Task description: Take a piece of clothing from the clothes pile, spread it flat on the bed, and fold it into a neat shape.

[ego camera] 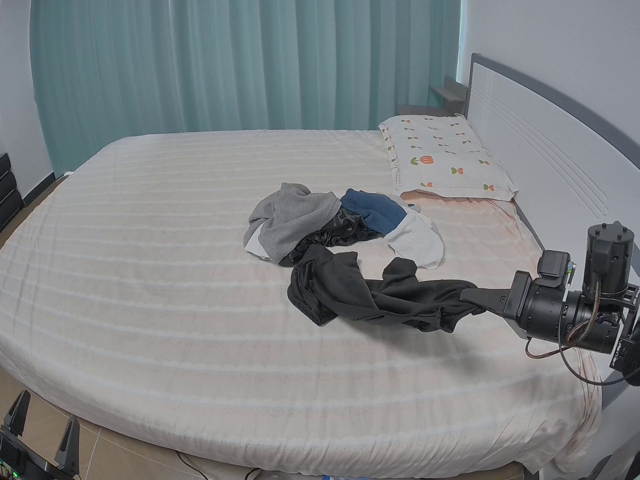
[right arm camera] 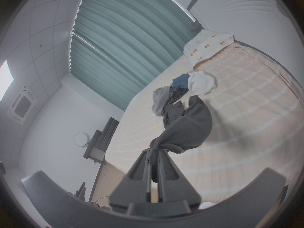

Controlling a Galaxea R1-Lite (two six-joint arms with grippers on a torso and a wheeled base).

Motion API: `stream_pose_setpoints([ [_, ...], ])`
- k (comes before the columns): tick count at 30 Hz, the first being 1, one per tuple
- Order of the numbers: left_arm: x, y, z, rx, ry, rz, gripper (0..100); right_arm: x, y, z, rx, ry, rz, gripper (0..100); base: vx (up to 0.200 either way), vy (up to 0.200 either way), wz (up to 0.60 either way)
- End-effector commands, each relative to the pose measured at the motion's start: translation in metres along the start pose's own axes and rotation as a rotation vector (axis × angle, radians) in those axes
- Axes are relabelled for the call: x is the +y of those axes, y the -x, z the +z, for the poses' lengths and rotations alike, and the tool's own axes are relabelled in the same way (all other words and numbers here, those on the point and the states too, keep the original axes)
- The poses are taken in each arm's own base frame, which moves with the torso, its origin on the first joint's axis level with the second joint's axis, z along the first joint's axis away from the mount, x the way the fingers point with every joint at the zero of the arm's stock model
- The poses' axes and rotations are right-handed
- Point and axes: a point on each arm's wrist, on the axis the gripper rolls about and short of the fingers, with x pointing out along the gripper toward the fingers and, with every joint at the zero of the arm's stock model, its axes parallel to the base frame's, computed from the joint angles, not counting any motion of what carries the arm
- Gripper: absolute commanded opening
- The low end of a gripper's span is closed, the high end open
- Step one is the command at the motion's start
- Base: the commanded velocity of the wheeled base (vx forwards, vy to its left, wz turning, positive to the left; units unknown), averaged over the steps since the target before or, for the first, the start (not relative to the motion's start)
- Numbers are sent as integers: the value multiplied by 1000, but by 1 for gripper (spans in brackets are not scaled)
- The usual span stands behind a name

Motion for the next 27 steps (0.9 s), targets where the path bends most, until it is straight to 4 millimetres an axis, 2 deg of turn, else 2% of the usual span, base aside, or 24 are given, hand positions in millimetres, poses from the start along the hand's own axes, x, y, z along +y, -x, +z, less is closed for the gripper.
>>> stream_pose_setpoints([
  [1,0,0,-5,-3,3,3,100,14,15,3,-40,23,67,0,0,0,0],
  [4,0,0,-5,-6,3,3,100,16,16,4,-57,28,83,0,0,0,0],
  [5,0,3,16,-78,18,19,100,17,16,6,-73,31,90,0,0,0,0],
  [6,1,9,64,-187,61,25,100,18,16,6,-83,33,97,0,0,0,0],
  [7,1,6,90,-209,100,19,100,18,16,7,-86,34,100,0,0,0,0],
  [8,1,5,94,-205,104,18,100,18,16,7,-86,34,100,0,0,0,0],
  [9,1,-10,105,-131,103,-5,100,18,15,6,-82,37,106,0,0,0,0],
  [10,0,-11,106,-122,50,-24,100,19,14,4,-76,38,111,0,0,0,0],
  [12,-1,-22,95,-15,-55,-72,100,21,13,4,-74,38,115,0,0,0,0],
  [14,-2,-37,77,135,-74,-97,100,21,15,4,-78,40,117,0,0,0,0],
  [16,-3,-50,70,218,-86,-116,100,21,17,4,-84,46,116,0,0,0,0],
  [19,-5,-67,74,264,-113,-152,100,24,21,8,-106,52,128,0,0,0,0],
  [20,-7,-80,76,281,-132,-171,100,24,23,9,-115,53,133,0,0,0,0],
  [22,-7,-80,76,281,-132,-171,100,24,23,9,-115,53,133,0,0,0,0],
  [23,-11,-107,77,303,-151,-202,100,25,24,9,-116,54,136,0,0,0,0],
  [24,-15,-122,77,310,-154,-224,100,25,24,9,-117,54,135,0,0,0,0],
  [27,-26,-152,69,355,-156,-275,100,25,24,11,-126,52,134,0,0,0,0],
])
